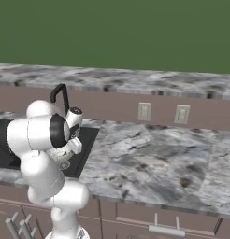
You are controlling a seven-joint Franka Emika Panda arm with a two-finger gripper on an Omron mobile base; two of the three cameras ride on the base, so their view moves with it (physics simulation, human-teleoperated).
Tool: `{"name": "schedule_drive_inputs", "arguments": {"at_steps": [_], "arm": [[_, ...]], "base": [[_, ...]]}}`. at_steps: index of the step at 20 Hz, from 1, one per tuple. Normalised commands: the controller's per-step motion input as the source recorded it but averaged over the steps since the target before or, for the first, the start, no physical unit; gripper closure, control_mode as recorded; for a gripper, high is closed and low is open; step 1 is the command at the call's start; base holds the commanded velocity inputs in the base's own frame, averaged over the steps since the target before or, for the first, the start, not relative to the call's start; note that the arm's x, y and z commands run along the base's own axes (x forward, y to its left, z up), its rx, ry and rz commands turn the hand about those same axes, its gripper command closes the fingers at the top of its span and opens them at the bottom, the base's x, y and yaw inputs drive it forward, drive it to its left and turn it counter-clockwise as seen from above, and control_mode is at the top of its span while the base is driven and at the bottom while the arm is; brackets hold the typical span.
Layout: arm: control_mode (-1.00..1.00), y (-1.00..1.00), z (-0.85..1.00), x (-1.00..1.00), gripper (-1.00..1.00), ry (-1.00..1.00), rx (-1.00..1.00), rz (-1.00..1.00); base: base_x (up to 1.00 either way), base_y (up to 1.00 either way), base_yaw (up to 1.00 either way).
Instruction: Pick the lemon wedge from the cabinet and place it in the bowl. Then pick the bowl and place it in the sink. Then turn on the sink facuet.
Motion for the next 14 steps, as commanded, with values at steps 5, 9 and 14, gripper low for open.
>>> {"name": "schedule_drive_inputs", "arguments": {"at_steps": [5, 9, 14], "arm": [[-1.0, -0.44, 1.0, -0.21, -1.0, -0.01, 0.18, -0.02], [-1.0, -0.13, 1.0, -0.01, -1.0, 0.11, 0.26, -0.11], [-1.0, 0.0, 0.63, 0.0, -1.0, 0.22, 0.33, -0.24]], "base": [[0.0, 0.0, 0.0], [0.0, 0.0, 0.0], [0.0, 0.0, 0.0]]}}
